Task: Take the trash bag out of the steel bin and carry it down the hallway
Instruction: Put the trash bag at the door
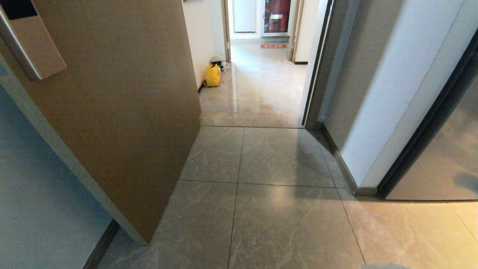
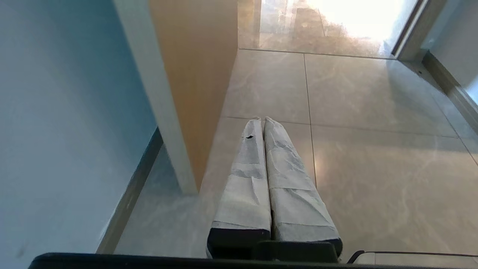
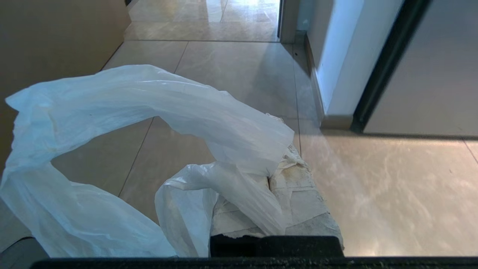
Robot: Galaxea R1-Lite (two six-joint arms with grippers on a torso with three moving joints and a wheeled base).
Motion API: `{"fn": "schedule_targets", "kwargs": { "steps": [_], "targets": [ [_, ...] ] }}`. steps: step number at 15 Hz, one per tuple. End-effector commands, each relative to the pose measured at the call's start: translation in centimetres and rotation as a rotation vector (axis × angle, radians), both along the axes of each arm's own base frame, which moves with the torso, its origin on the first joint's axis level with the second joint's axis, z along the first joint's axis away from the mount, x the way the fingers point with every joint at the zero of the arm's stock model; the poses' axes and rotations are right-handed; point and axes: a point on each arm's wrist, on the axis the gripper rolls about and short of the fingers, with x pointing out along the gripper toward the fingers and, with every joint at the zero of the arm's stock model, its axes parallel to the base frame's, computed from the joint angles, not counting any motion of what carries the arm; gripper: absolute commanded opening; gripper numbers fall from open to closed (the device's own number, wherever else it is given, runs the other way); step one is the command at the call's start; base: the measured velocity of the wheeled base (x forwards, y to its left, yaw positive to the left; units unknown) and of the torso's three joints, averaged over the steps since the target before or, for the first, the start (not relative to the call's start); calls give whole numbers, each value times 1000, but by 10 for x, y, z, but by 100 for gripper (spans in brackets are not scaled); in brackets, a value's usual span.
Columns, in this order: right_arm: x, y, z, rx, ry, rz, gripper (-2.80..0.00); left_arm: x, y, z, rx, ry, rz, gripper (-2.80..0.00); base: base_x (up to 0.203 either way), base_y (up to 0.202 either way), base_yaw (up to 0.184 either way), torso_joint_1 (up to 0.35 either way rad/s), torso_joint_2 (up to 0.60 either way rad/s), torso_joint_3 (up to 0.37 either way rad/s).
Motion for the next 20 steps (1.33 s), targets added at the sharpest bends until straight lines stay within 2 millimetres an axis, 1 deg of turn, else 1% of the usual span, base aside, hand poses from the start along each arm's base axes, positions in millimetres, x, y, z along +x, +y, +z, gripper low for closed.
{"fn": "schedule_targets", "kwargs": {
  "steps": [1,20],
  "targets": [
    [0,0,0,0,2,0,-280,0,0,0,0,1,0,-280,196,0,3,5,-2,-2],
    [0,0,0,0,1,1,-280,0,0,0,-2,1,0,-280,192,0,1,2,1,1]
  ]
}}
